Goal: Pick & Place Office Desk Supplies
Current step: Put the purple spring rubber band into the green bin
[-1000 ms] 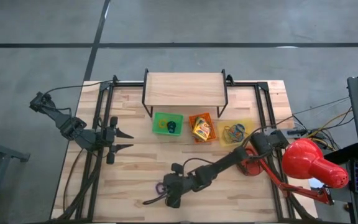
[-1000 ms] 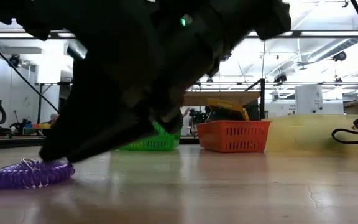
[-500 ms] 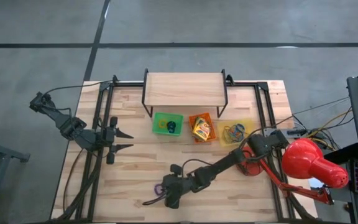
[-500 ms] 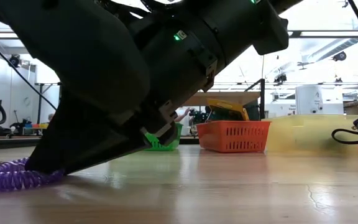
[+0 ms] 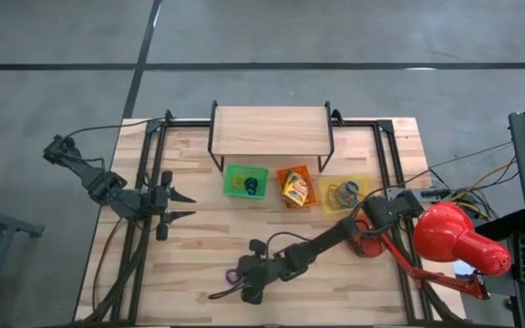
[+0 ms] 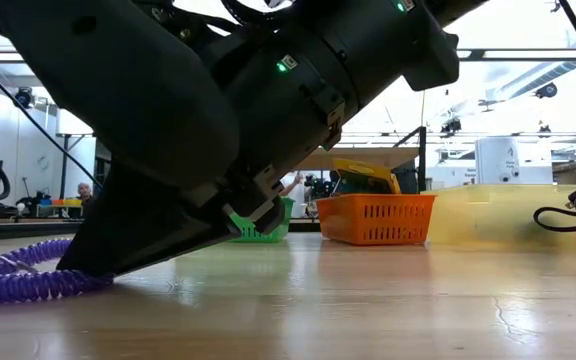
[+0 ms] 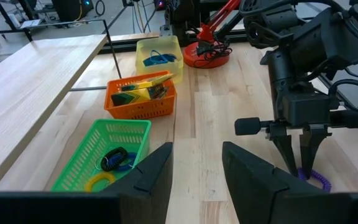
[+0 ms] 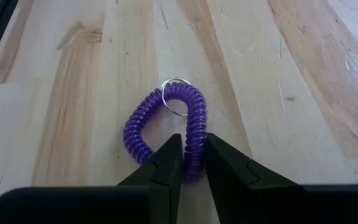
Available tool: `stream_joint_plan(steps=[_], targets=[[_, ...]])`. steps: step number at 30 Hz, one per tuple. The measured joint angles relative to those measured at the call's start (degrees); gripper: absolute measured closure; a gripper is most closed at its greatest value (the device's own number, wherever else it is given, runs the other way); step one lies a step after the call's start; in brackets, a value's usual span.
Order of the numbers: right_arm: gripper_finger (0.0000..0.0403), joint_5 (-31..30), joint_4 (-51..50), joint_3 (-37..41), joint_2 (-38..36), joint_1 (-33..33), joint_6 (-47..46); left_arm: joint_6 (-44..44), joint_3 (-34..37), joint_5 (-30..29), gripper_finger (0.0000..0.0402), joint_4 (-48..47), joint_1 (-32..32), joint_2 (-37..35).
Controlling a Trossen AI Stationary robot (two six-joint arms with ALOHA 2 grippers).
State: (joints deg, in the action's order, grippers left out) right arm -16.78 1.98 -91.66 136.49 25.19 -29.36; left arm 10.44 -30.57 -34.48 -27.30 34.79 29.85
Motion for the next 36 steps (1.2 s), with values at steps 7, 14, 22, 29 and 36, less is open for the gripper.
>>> stream_joint_plan(steps=[7, 14, 22, 29, 36], targets=[[0.0358, 0.00, 0.00, 0.00, 0.02, -0.02, 0.00, 0.00, 0.00, 0.00, 0.0261, -0.01, 0.00, 0.02], [0.0363, 0.11, 0.02, 0.02, 0.02, -0.13, 0.00, 0.00, 0.00, -0.02, 0.0261, 0.00, 0.00, -0.01], [0.0361, 0.16, 0.22, 0.04, -0.14, -0.11, 0.00, 0.00, 0.00, -0.02, 0.0261, 0.02, 0.00, 0.00], [0.0360, -0.84, -0.47, 0.28, -2.35, -0.04, -0.02, 0.00, 0.00, -0.02, 0.0261, 0.00, 0.01, 0.00], [0.0360, -2.71, -0.28, 0.17, -6.01, -0.02, 4.73, 0.00, 0.00, -0.02, 0.0261, -0.01, 0.00, -0.01]])
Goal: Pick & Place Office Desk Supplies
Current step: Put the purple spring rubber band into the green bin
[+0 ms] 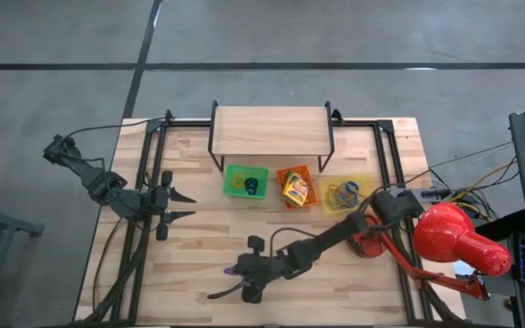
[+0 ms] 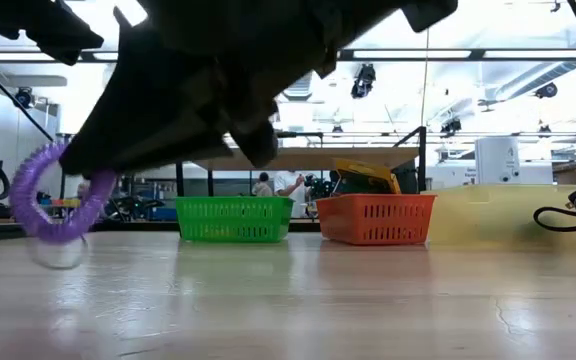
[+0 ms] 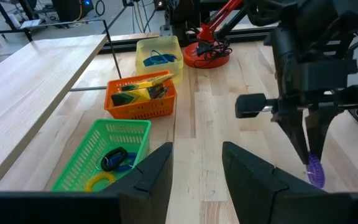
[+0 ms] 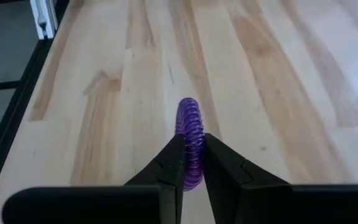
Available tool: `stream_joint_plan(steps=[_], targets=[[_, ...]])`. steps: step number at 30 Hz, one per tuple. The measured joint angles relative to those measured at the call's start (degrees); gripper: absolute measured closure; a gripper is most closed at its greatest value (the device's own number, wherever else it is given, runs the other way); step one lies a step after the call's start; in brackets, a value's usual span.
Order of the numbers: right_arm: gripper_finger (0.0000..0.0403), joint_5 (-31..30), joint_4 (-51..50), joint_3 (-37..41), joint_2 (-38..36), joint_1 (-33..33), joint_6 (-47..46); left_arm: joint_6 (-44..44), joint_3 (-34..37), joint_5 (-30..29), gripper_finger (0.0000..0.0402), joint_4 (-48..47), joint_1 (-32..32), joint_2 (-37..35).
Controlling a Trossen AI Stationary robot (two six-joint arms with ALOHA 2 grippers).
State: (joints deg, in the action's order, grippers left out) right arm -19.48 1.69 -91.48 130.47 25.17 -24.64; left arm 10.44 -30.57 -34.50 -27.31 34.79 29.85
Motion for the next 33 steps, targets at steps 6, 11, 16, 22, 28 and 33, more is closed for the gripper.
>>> stream_joint_plan(steps=[6, 11, 16, 22, 28, 33], targets=[[0.0360, -3.77, -0.78, -0.01, -2.92, 0.01, 5.34, 0.00, 0.00, 0.00, 0.0261, 0.00, 0.00, 0.01], [0.0360, -5.91, -4.28, 0.00, -4.98, -0.38, 6.25, 0.00, 0.00, 0.00, 0.0261, 0.02, 0.02, 0.00], [0.0360, -6.32, -6.67, -0.11, -7.15, -1.58, 6.43, 0.00, 0.00, 0.00, 0.0261, -0.01, 0.00, 0.00], [0.0360, -6.24, -11.86, -0.09, -8.74, -4.17, 8.01, 0.00, 0.00, 0.02, 0.0261, 0.02, 0.00, 0.00], [0.0360, -6.21, -15.21, -0.09, -10.34, -7.74, 13.07, 0.00, 0.00, 0.01, 0.0261, -0.01, 0.01, 0.00], [0.0360, -6.12, -15.85, -0.13, -11.25, -11.36, 11.36, 0.00, 0.00, 0.01, 0.0261, -0.03, 0.02, 0.00]])
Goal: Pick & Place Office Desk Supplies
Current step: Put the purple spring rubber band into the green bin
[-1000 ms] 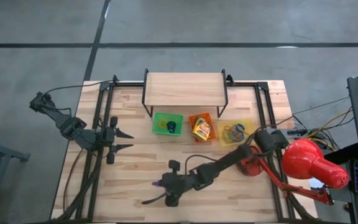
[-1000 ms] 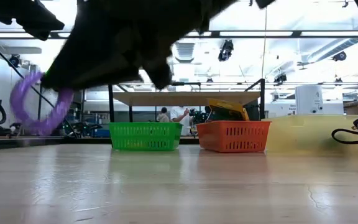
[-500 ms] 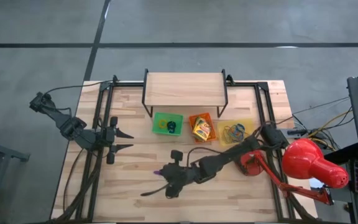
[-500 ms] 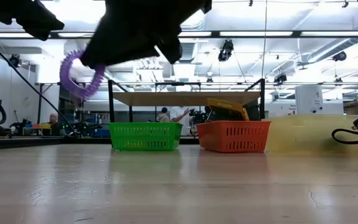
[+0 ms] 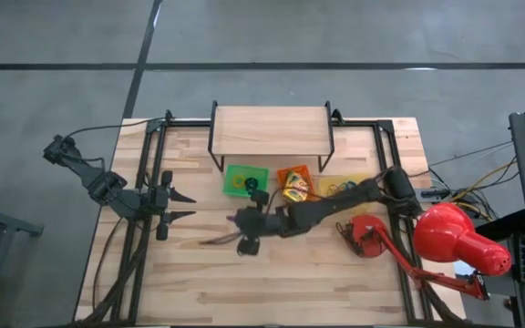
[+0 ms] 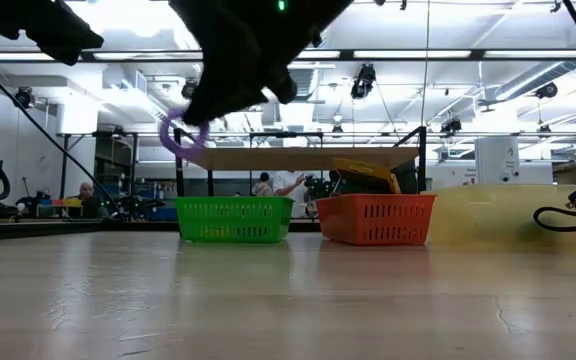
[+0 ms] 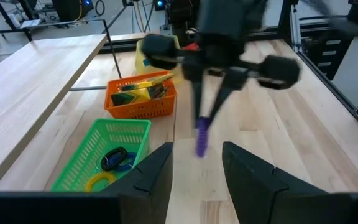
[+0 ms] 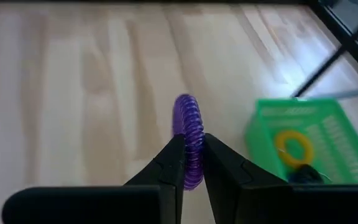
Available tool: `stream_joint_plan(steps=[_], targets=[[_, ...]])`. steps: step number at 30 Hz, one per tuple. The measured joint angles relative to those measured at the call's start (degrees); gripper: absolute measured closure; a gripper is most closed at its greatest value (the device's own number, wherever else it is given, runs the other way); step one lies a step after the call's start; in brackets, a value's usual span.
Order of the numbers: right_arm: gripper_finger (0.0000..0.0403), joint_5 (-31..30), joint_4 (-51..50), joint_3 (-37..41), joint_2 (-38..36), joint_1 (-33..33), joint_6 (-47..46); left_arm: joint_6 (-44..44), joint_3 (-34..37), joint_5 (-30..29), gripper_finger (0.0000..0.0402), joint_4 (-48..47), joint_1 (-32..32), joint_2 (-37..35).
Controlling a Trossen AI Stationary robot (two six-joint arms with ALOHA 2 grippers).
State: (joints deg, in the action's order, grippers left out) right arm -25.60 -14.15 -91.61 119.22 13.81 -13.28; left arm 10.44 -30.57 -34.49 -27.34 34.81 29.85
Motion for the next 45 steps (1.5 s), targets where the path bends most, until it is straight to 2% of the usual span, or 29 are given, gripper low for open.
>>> stream_joint_plan(steps=[5, 11, 24, 33, 45], targets=[[0.0360, 0.13, -3.52, 0.02, -0.19, -3.41, 0.24, 0.00, 0.00, -0.01, 0.0261, 0.03, -0.01, 0.00], [0.0360, 0.06, -4.61, 0.02, -0.38, -7.58, -2.43, 0.00, 0.00, -0.01, 0.0261, 0.02, -0.01, 0.00], [0.0360, -0.05, -5.83, 0.02, -0.22, -13.59, -1.38, 0.00, 0.00, -0.01, 0.0261, 0.03, -0.01, 0.00], [0.0360, -0.05, -6.93, 0.98, -0.14, -15.54, -2.01, 0.00, 0.00, -0.01, 0.0261, 0.03, -0.02, 0.00], [0.0360, 0.15, -6.53, 5.04, -0.07, -15.57, -8.86, 0.00, 0.00, 0.00, 0.0261, 0.01, -0.02, 0.00]])
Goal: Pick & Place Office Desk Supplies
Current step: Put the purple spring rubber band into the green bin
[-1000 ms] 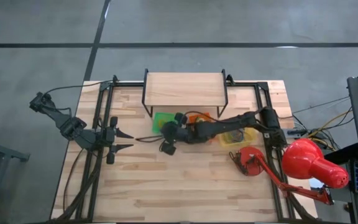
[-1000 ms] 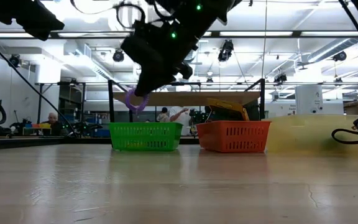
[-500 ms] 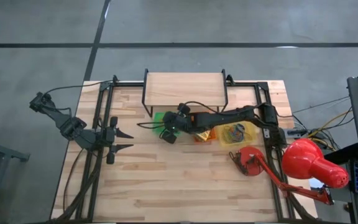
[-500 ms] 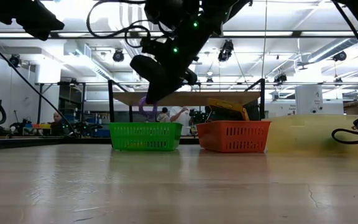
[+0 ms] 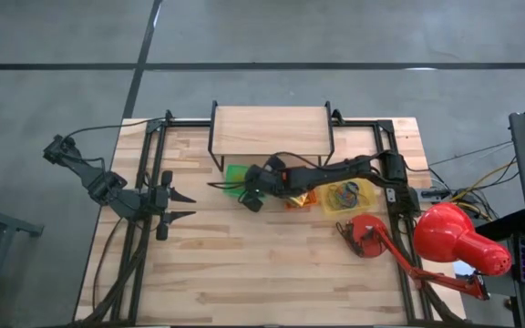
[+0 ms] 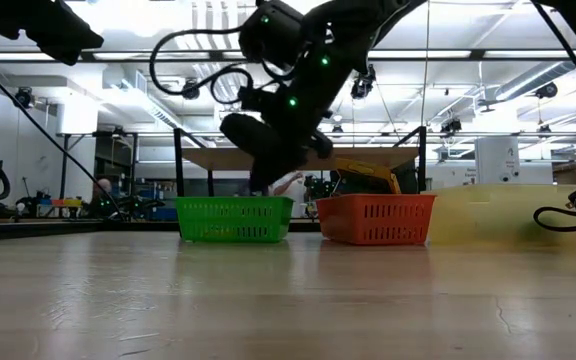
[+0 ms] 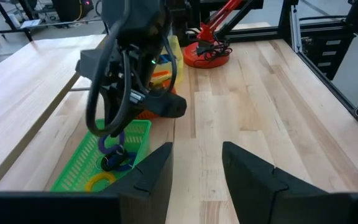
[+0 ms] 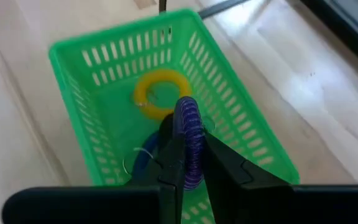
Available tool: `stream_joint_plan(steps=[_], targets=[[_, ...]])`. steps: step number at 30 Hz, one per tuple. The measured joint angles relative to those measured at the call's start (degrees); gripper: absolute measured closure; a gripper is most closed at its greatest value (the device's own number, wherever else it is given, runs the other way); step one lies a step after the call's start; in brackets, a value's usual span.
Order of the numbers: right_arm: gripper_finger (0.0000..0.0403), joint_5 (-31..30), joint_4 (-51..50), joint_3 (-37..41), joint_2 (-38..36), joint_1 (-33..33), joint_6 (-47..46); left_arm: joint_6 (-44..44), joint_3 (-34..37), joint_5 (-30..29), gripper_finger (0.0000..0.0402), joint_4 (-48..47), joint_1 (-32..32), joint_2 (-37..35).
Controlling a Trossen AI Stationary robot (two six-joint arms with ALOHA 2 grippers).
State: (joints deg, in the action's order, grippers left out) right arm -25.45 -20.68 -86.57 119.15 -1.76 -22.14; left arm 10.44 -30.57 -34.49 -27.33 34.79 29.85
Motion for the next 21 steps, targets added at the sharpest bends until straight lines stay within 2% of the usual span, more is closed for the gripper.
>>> stream_joint_plan(steps=[8, 21], targets=[[0.0360, 0.61, -0.12, 3.20, 0.04, 0.00, -4.45, 0.00, 0.00, -0.01, 0.0261, 0.00, 0.01, 0.02], [0.0360, 2.49, 2.26, 3.66, 0.07, 0.02, -4.35, 0.00, 0.00, 0.00, 0.0261, 0.00, 0.01, 0.01]])
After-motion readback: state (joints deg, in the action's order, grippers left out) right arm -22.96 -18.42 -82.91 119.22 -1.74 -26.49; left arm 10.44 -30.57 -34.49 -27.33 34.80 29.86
